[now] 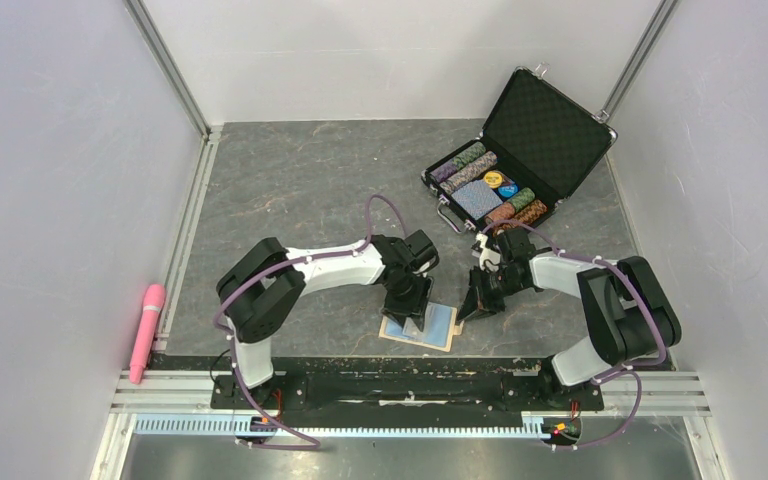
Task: Put the credit cards into the card holder
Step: Insert the credit card into the card holder.
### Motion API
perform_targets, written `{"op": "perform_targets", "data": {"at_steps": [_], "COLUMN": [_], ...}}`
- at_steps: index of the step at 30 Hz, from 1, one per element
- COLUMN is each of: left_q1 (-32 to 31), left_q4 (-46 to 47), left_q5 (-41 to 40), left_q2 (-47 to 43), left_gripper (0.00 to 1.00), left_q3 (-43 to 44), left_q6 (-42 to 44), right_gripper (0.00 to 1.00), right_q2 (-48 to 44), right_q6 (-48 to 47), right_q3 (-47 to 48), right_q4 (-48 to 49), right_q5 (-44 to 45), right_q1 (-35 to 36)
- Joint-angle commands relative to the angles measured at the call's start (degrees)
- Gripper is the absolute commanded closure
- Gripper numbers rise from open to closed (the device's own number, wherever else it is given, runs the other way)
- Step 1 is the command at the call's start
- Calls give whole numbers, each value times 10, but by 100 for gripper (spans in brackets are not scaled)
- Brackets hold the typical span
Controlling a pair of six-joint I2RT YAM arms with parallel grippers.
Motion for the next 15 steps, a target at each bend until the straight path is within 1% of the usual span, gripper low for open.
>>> {"op": "perform_targets", "data": {"at_steps": [1, 5, 15], "left_q1": [-10, -14, -30], "left_q4": [20, 33, 32], "left_q5": [25, 39, 55], "left_q2": [16, 12, 50], "left_gripper": [49, 53, 53], "left_q3": [16, 29, 75], "left_q6": [21, 16, 30], "right_gripper": [91, 91, 91], "right_q2": [18, 18, 21], "right_q6": [-18, -19, -18], "right_q3": [-3, -4, -4], "right_q4": [-7, -6, -6], "right_q5": [46, 47, 47], "right_q1": [8, 10, 13]}}
